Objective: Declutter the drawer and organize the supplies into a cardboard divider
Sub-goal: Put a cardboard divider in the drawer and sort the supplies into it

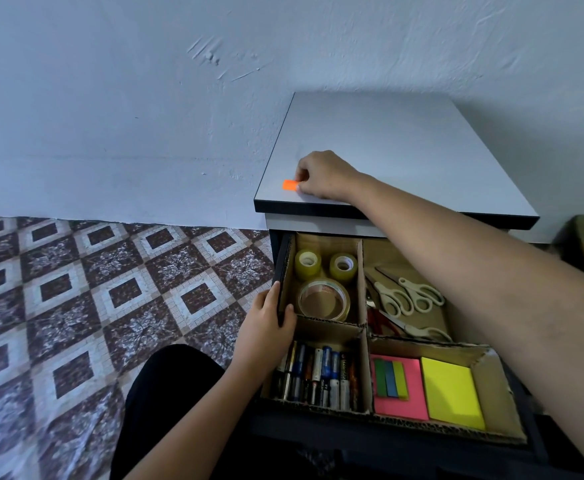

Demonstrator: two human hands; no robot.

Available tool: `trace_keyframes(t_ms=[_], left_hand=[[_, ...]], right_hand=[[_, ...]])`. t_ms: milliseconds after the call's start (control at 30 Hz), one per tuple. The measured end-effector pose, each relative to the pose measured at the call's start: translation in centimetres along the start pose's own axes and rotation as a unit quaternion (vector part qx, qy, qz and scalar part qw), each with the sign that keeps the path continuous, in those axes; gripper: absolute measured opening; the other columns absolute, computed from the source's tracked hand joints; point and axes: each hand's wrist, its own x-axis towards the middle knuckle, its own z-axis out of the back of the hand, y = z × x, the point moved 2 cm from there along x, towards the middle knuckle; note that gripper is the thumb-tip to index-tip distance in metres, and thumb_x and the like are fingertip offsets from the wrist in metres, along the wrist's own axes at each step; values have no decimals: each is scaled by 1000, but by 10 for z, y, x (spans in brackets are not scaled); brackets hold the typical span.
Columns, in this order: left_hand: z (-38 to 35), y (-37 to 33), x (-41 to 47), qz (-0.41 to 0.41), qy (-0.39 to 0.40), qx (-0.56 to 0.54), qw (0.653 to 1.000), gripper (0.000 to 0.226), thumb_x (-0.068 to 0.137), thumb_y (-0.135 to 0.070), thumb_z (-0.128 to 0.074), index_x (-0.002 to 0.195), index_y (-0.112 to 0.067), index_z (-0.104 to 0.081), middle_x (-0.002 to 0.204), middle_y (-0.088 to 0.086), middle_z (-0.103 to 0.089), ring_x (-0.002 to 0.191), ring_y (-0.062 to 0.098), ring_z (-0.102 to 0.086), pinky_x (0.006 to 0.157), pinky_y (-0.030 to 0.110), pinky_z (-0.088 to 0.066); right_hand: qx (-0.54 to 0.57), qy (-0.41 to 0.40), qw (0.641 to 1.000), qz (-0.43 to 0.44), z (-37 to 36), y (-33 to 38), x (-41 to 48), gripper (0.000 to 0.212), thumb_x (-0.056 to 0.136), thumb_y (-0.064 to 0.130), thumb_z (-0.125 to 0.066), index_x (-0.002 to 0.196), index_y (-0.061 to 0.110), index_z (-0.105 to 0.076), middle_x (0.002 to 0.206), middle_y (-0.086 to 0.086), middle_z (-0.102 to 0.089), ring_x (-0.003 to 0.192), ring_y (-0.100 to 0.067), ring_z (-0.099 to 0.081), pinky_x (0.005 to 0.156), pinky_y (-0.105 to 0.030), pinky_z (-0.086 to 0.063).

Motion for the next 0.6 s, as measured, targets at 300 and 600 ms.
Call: trace_keyframes(t_ms=[300,600], left_hand=[[1,4,2,4,1,3,1000,56,97,-36,-41,148,-21,-24,143,4,-37,116,19,-52,82,25,-48],[0,0,0,8,7,6,1000,56,98,-36,-40,149,-20,-24,146,5,-35,122,23,-48,89,33,-46]], right_hand=[[148,-108,980,-76,13,-5,-62,22,88,19,-60,100,2,-67,99,-9,-65,84,-16,-54,71,-27,-41],[281,-121,920,-246,-22,-53,-228,7,85,15,-67,91,16,-68,81,1,-64,74,-12,-57,59,-18,-40]])
